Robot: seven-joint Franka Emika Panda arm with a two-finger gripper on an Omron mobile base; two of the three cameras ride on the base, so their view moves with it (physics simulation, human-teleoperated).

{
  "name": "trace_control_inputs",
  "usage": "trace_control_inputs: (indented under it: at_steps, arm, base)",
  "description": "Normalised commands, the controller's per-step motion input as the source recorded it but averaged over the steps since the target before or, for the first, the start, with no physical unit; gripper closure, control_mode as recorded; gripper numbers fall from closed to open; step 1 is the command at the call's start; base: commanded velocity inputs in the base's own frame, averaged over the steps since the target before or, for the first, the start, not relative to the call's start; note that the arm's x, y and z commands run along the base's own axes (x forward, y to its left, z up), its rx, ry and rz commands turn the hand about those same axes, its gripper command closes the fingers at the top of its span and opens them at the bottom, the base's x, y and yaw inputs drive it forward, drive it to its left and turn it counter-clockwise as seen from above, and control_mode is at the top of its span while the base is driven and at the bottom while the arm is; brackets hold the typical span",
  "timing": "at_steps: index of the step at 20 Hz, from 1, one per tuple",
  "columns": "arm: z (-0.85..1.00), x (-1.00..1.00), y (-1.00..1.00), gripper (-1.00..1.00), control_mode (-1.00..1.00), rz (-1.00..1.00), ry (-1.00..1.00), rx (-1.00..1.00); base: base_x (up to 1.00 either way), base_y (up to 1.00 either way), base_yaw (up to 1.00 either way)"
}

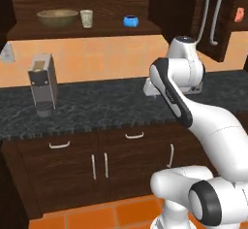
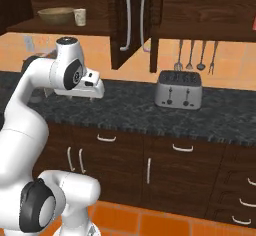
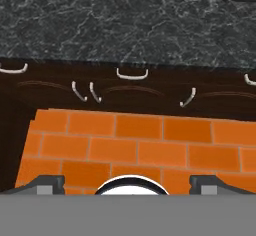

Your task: Gather all objects into one cabinet and sort the glasses and bowls to opposite sides.

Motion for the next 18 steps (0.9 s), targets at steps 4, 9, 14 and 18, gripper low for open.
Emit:
trace_control_inputs:
  at_steps: [4,9,14,18]
  arm:
    - [0.0,0.0,0.0,-1.0,1.0,0.0,0.0,0.0]
    - [0.0,0.0,0.0,-1.0,1.0,0.0,0.0,0.0]
    - [0.0,0.0,0.0,-1.0,1.0,0.0,0.0,0.0]
    - [0.0,0.0,0.0,-1.0,1.0,0.0,0.0,0.0]
  base:
    - [-0.06,-1.0,0.0]
    - [-0.06,-1.0,0.0]
    - [-0.03,-1.0,0.0]
    - [0.36,-1.0,0.02]
